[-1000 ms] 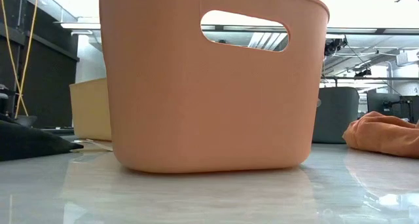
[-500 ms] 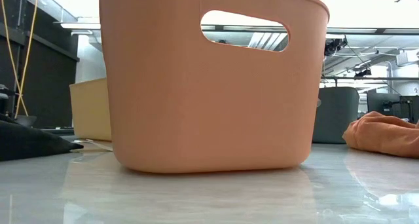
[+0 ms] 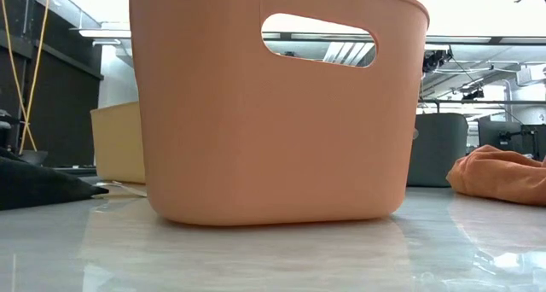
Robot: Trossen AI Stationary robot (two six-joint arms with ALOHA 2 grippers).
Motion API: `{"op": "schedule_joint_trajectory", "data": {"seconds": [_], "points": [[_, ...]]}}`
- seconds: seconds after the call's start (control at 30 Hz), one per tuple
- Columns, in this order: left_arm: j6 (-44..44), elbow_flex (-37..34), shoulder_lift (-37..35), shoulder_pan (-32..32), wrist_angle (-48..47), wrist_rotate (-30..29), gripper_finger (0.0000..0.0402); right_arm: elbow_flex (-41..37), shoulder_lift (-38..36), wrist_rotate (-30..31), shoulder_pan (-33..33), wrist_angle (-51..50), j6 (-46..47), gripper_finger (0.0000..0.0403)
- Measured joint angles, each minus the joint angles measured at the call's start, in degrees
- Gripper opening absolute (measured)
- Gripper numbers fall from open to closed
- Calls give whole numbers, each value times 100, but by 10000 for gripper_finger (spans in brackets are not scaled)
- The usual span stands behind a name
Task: Sort spices by type
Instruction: Put the top brown seasoning bottle into the orange bin
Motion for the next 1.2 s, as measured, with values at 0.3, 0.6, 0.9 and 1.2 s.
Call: {"op": "schedule_joint_trajectory", "data": {"seconds": [0.3,0.6,0.9,1.2], "points": [[-1983,-134,-732,437,-2421,294,218,11,-298,-734,195,-616,-759,174],[-4386,-2568,-3139,-7,-849,1067,206,16,632,-3660,57,-426,-3342,174],[-6336,-4544,-4835,-1083,930,1064,204,6,2200,-3687,57,-756,-5541,174],[-6569,-4826,-4926,-1506,1241,736,204,10,2992,-3383,63,-1002,-6577,174]]}}
